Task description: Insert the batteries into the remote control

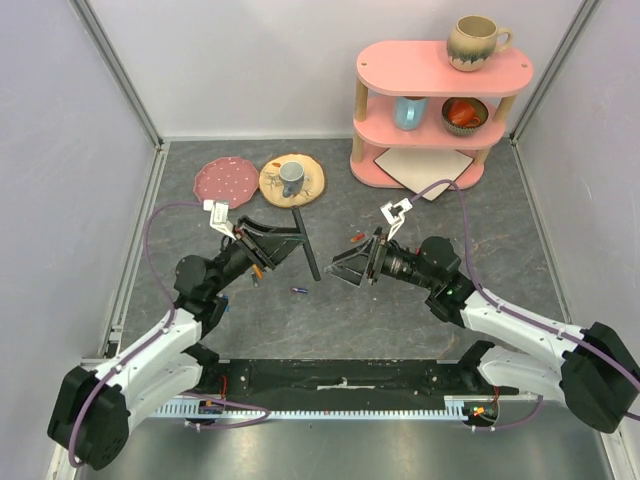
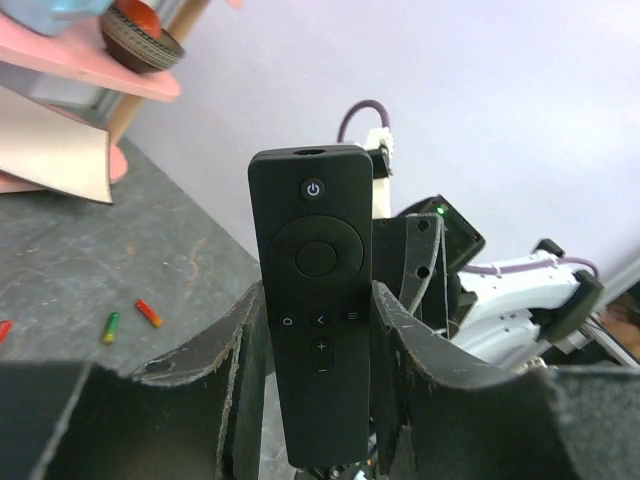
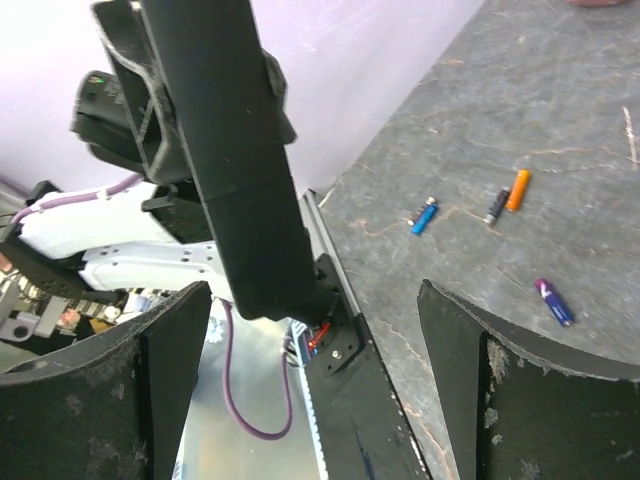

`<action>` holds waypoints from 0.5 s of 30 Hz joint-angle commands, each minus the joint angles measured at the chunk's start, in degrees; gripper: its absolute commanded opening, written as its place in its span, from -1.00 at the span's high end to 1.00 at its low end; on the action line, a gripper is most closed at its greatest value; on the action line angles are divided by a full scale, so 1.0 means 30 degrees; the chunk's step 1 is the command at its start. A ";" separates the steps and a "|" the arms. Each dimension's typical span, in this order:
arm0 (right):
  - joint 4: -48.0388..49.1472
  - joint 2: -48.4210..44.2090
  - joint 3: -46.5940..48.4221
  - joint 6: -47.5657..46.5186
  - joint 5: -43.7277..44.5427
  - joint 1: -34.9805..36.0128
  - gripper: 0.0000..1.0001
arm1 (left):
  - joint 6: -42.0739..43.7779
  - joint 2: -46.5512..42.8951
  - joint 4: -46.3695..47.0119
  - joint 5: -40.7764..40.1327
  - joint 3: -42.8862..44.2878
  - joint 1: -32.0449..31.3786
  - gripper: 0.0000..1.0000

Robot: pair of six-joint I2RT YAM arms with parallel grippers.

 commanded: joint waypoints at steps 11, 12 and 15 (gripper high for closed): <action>0.1411 -0.0834 0.0755 -0.0635 -0.0827 0.0311 -0.79 | -0.4698 0.3530 0.9120 0.2797 -0.0613 -0.0015 0.96; 0.0881 -0.0659 0.0932 -0.0928 -0.0682 0.0429 -0.77 | -0.4757 0.3618 0.9151 0.2826 -0.0496 -0.0015 0.96; 0.0319 -0.0336 0.1314 -0.1604 -0.0504 0.0811 -0.74 | -0.4875 0.3882 0.9180 0.2972 -0.0174 -0.0044 0.96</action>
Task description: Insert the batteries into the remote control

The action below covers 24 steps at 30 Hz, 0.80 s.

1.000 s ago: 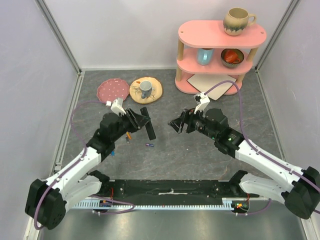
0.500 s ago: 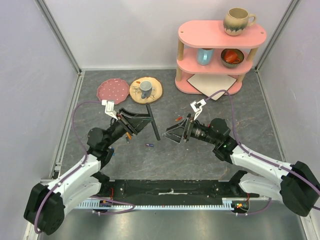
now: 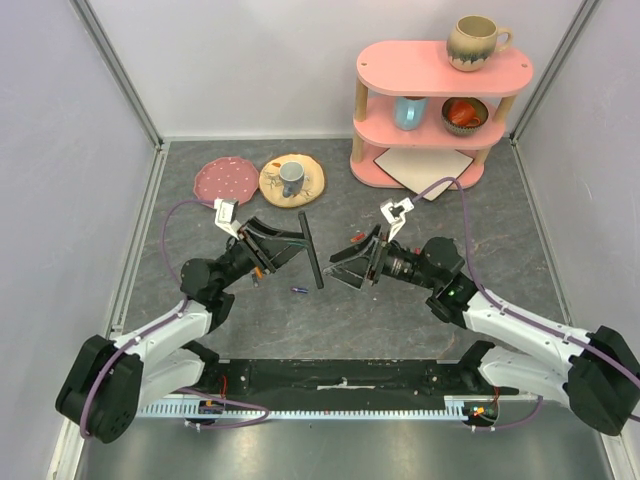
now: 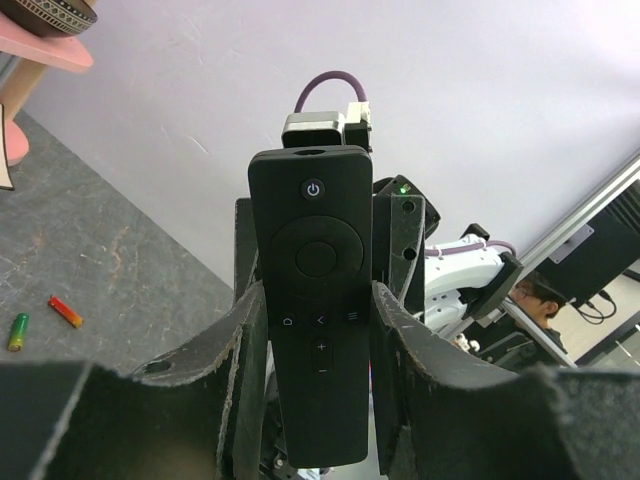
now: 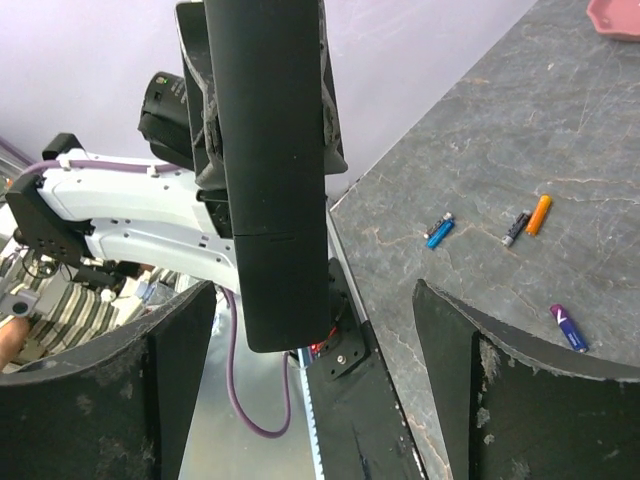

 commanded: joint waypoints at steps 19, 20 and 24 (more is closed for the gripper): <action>0.1628 0.2745 0.1880 -0.0530 -0.1033 0.1626 -0.18 | -0.1123 0.0658 0.2012 0.0539 0.0548 -0.0044 0.96; 0.1628 0.2745 0.1880 -0.0588 -0.1092 0.1655 -0.03 | -0.1123 0.0628 0.1954 0.0510 0.0577 -0.0044 0.96; 0.0607 0.2133 0.2084 -0.1348 -0.1151 0.1655 0.28 | -0.0978 0.0249 0.0551 0.0393 0.0665 -0.0015 0.44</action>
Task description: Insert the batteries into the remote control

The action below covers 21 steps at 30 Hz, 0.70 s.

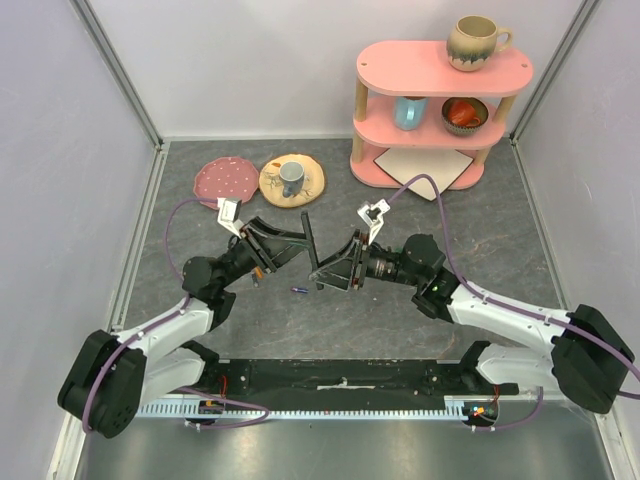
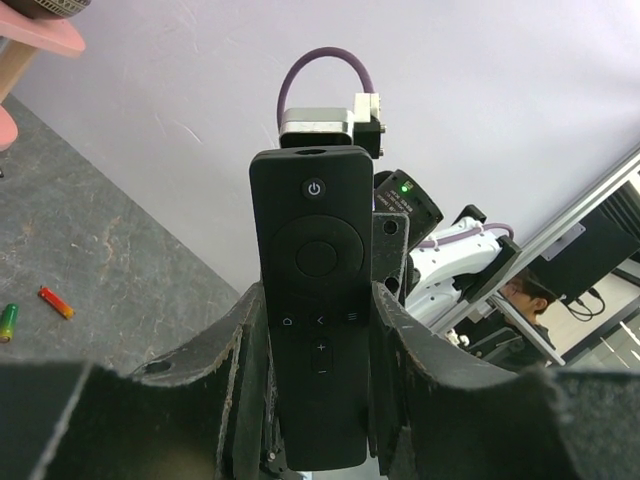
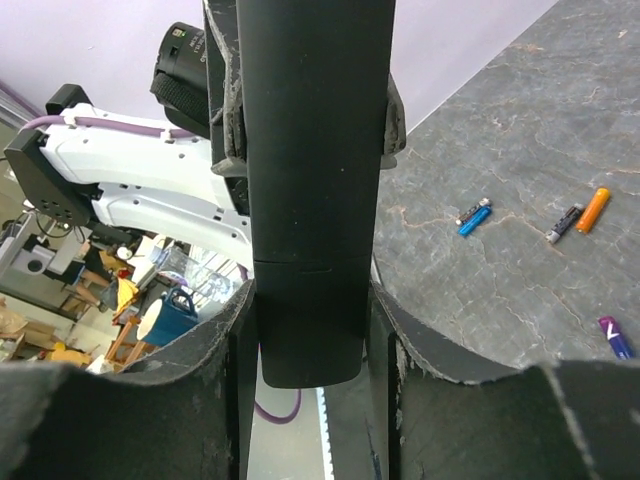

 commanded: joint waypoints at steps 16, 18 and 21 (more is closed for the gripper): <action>-1.9301 -0.2312 0.6743 -1.0411 1.1838 0.0973 0.30 | 0.6006 -0.4744 -1.9924 -0.4604 0.4465 0.0601 -0.99; -2.0676 -0.1521 0.7450 -1.0676 1.3566 0.1267 0.31 | 0.6675 -0.4686 -2.1780 -0.5607 0.5489 0.0192 -0.99; -2.1880 -0.0671 0.8535 -1.0706 1.6235 0.2057 0.32 | 0.7439 -0.4423 -2.3982 -0.7716 0.6633 -0.1154 -0.99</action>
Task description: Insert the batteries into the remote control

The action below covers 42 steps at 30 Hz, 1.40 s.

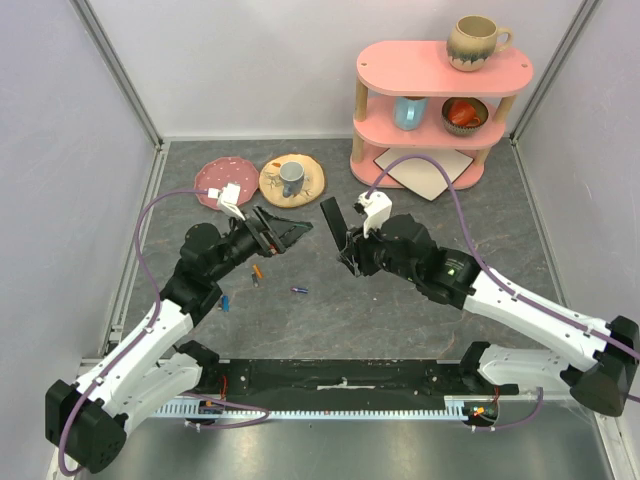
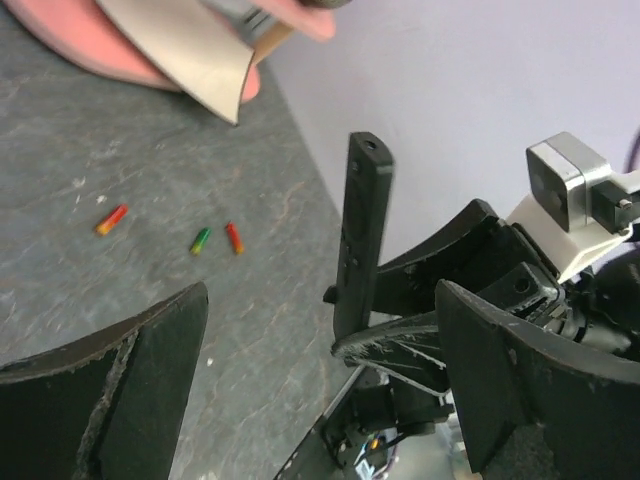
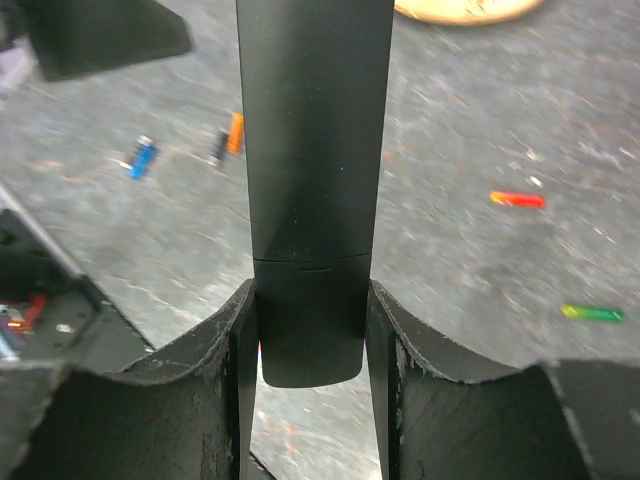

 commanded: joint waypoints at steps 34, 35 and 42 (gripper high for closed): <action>-0.3796 0.3285 0.3315 0.1336 0.6587 0.3648 0.32 | -0.0353 0.6056 0.0619 -0.9555 0.2040 -0.7067 -0.22; -0.3854 0.3314 0.3315 0.1307 0.6558 0.3648 0.32 | -0.0353 0.6086 0.0648 -0.9525 0.2069 -0.7067 -0.19; -0.3825 0.3256 0.3170 0.1336 0.6528 0.3707 0.32 | -0.0353 0.6174 0.1086 -0.9379 0.1807 -0.7067 0.27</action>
